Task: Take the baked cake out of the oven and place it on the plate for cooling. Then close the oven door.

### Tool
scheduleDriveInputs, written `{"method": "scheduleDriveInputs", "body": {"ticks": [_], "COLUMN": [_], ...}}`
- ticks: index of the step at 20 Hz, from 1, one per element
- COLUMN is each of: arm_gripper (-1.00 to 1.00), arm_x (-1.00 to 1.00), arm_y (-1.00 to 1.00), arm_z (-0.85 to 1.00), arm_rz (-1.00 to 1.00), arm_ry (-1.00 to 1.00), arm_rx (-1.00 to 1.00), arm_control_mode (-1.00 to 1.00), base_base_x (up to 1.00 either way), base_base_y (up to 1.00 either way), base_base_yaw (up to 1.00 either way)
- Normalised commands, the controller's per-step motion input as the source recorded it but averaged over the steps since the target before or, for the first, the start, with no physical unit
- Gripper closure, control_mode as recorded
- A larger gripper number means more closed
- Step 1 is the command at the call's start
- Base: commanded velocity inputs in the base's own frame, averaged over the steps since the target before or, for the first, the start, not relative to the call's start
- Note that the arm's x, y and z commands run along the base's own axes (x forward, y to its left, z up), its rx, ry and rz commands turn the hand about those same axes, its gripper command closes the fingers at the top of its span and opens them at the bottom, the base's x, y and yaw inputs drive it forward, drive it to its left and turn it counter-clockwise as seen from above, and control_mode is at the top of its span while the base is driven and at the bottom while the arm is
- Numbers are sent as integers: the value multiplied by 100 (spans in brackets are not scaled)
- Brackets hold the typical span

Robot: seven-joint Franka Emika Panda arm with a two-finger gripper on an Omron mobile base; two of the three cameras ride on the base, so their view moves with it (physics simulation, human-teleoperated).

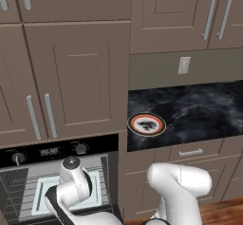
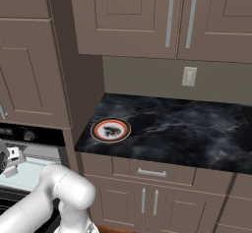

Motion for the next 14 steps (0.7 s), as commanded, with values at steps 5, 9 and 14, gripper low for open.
{"method": "scheduleDriveInputs", "body": {"ticks": [5,9,14], "arm_gripper": [100,100,100], "arm_x": [-26,-28,-28], "arm_y": [-19,-21,-25], "arm_z": [43,46,45], "arm_rz": [0,0,0], "arm_ry": [0,0,0], "arm_rx": [0,0,0], "arm_control_mode": [-100,-100,-100], "base_base_x": [0,0,0], "base_base_y": [0,0,0], "base_base_yaw": [0,0,0]}}
